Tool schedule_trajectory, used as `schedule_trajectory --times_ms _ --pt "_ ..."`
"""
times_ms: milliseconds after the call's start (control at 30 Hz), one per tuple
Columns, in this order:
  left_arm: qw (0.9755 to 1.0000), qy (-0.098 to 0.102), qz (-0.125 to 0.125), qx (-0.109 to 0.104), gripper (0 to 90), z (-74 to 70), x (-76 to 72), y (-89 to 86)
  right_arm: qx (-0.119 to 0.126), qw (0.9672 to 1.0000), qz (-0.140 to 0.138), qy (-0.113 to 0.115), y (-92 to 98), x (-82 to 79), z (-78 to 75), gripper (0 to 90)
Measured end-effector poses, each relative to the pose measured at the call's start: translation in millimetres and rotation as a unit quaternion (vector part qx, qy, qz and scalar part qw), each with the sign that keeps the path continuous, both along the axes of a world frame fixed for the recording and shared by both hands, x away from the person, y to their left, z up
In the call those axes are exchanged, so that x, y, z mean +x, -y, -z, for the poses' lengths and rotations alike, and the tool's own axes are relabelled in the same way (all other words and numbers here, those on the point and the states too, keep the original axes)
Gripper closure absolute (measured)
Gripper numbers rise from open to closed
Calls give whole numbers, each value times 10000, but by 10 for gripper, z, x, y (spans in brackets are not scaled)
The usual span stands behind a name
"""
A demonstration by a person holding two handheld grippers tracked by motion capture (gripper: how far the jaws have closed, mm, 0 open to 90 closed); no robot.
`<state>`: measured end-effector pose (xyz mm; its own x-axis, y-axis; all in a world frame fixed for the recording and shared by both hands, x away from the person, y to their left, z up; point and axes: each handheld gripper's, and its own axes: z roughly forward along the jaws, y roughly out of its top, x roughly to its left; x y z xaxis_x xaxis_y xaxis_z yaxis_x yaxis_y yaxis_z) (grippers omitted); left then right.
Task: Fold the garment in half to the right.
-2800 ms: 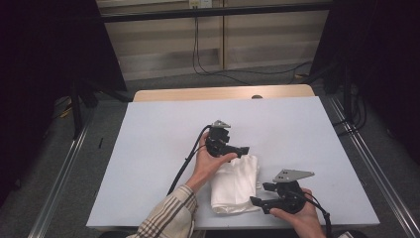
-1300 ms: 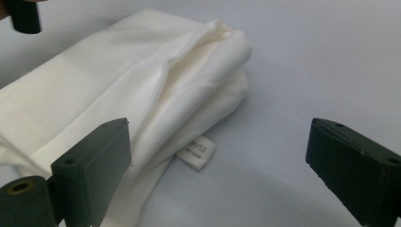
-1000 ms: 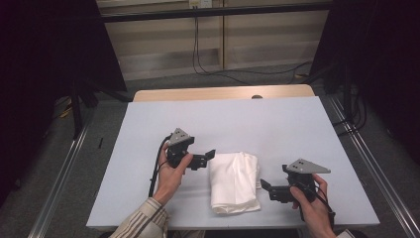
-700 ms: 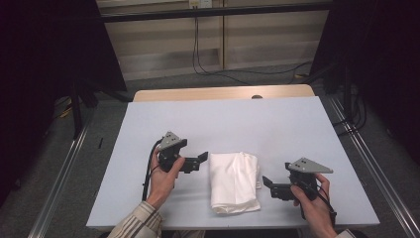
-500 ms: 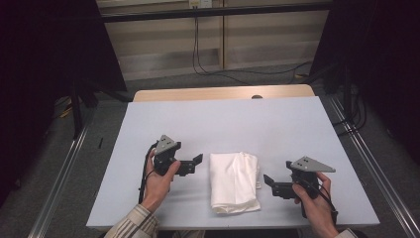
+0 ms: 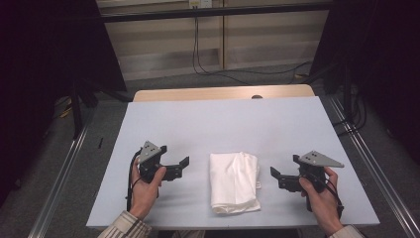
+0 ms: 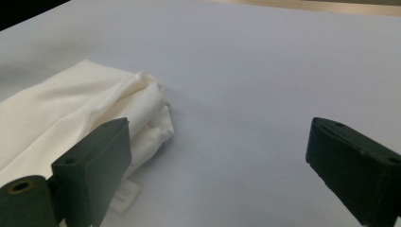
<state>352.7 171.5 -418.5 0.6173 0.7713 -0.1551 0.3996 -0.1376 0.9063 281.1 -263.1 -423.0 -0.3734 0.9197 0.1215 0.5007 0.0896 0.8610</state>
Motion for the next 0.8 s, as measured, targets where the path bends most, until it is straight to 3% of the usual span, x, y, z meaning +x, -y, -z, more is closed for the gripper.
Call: schedule_trajectory --times_ms 233,467,633,800 --pt "9998 83 -156 -43 35 -19 -117 -204 -86 9996 148 244 135 -13 -29 76" --pt "9986 198 -477 -77 36 -5 -217 -440 -22 9980 416 484 275 -122 -8 76" --pt "9980 287 -567 -28 36 -5 -321 -553 43 9959 525 742 329 -204 -21 73" --pt "9969 307 -691 -203 35 -1 -425 -645 61 9932 633 974 373 -269 -33 73"
